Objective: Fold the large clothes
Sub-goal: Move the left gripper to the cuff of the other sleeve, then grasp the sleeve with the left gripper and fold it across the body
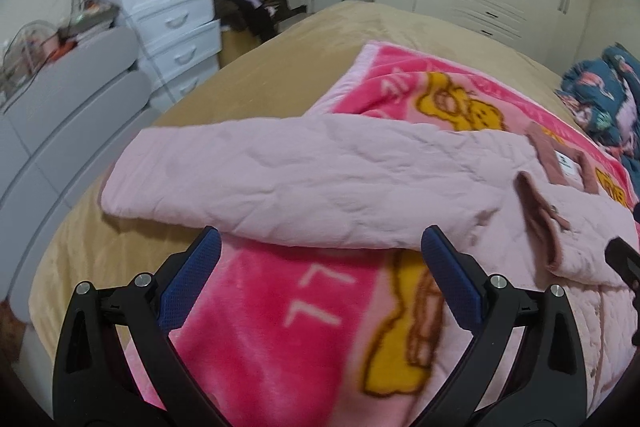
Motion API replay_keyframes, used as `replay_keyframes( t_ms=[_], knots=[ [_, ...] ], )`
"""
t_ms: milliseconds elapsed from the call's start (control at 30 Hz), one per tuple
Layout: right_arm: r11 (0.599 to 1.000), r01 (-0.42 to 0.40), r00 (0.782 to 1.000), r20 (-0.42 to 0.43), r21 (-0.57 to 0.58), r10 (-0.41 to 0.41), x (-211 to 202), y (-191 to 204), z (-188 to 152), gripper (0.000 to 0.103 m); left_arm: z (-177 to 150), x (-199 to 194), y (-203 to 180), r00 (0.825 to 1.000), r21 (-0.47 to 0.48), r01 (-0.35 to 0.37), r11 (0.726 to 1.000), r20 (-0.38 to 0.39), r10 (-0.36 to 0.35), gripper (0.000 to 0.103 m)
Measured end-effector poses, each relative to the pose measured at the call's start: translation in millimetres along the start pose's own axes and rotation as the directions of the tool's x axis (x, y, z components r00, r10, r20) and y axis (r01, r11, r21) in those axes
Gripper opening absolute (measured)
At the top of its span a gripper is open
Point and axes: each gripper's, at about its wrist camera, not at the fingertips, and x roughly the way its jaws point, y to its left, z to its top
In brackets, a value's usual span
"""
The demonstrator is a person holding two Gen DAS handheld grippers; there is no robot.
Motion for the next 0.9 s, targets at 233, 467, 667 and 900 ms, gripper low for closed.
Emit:
replay_keyframes(
  t_ms=[233,467,667,900],
  knots=[
    [0.997,-0.023,1.000,-0.011,-0.075,0.022,16,37,6,0.098,-6,20,33,0.999,-0.086,-0.041,0.996,-0.038,0.038,0.094],
    [0.992,-0.051,0.999,-0.024,-0.115,0.049,31,65,9,0.098,-11,38,60,0.996,-0.160,-0.073,0.984,-0.070,0.063,0.094],
    [0.986,-0.065,0.997,-0.042,-0.153,0.060,45,86,11,0.098,-14,61,90,0.989,-0.234,-0.117,0.965,-0.111,0.093,0.094],
    [0.985,-0.083,0.995,-0.063,-0.154,0.075,57,96,7,0.098,-15,89,127,0.989,-0.432,-0.046,0.900,-0.145,-0.019,0.094]
  ],
)
